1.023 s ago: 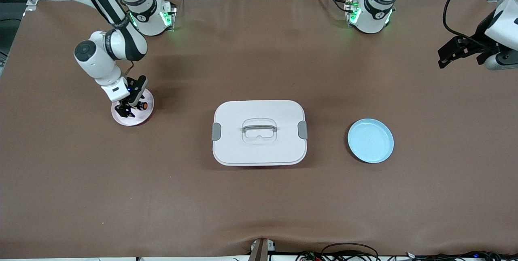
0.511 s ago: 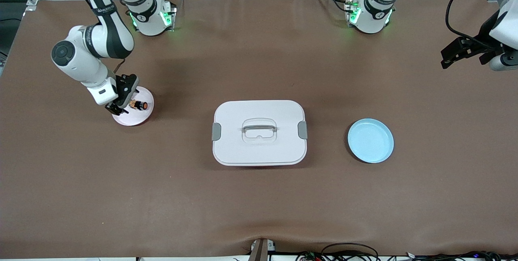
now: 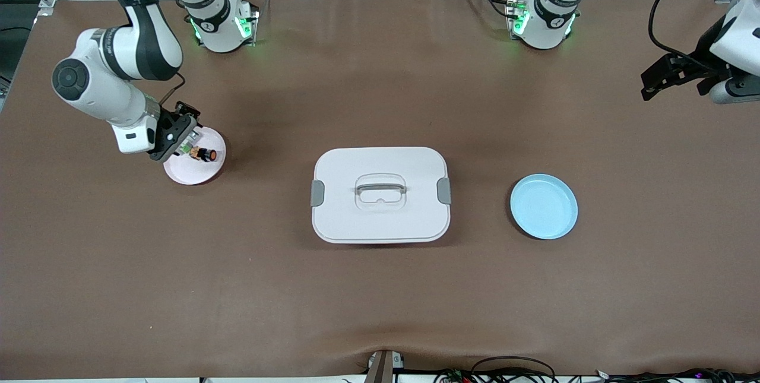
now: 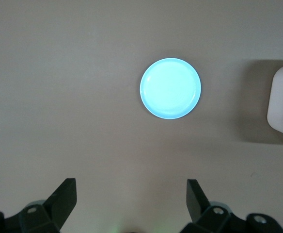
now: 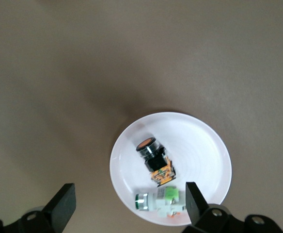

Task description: Transfer orange switch to right arm and place

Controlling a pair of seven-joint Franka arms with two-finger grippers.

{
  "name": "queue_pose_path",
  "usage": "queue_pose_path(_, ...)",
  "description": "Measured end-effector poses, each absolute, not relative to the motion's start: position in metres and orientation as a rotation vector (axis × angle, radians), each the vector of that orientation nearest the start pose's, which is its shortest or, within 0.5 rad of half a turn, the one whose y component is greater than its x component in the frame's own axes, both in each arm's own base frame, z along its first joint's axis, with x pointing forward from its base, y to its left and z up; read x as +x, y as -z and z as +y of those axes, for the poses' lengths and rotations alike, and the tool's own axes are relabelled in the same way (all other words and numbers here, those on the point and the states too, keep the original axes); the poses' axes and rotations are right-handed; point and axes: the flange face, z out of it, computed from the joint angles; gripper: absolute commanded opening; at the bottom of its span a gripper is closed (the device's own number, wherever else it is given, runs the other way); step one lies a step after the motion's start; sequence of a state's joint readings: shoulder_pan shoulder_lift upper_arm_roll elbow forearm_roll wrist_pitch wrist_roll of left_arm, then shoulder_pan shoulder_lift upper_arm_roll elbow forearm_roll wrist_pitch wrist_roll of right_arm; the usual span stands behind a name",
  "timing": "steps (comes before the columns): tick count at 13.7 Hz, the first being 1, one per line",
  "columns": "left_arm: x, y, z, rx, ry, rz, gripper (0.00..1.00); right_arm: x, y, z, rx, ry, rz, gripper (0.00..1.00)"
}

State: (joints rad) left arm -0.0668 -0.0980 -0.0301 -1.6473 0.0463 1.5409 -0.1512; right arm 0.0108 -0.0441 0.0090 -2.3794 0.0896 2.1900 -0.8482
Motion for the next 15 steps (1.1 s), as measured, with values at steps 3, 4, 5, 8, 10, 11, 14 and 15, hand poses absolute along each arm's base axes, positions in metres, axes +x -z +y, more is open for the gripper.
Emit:
queue_pose_path(3, 0.518, -0.638, -0.048, -3.102, -0.007, -0.084, 1.0, 0.478, -0.363, 0.013, -2.89, -0.186, -0.88, 1.0)
queue_pose_path(4, 0.518, -0.638, -0.048, -3.104, -0.009, -0.082, 1.0, 0.478, -0.376, 0.013, -2.922, -0.203, -0.771, 1.0)
queue_pose_path(5, 0.518, -0.638, -0.048, -3.104, -0.012, -0.068, 1.0, 0.479, -0.39, 0.013, -2.953, -0.214, -0.657, 1.0)
queue_pose_path(8, 0.517, -0.637, -0.048, -3.105, -0.028, 0.011, 1.0, 0.49, -0.424, 0.014, -3.027, -0.191, -0.336, 1.0)
queue_pose_path(10, 0.517, -0.636, -0.049, -3.105, -0.03, 0.03, 1.0, 0.496, -0.445, 0.017, -3.055, -0.196, -0.14, 1.0)
queue_pose_path(11, 0.517, -0.636, -0.05, -3.106, -0.031, 0.033, 1.0, 0.5, -0.461, 0.017, -3.063, -0.207, -0.075, 1.0)
queue_pose_path(14, 0.517, -0.636, -0.052, -3.119, -0.032, 0.036, 1.0, 0.511, -0.516, 0.013, -3.073, -0.157, 0.092, 1.0)
queue_pose_path(15, 0.517, -0.636, -0.052, -3.123, -0.033, 0.036, 1.0, 0.515, -0.532, 0.008, -3.081, -0.115, 0.145, 1.0)
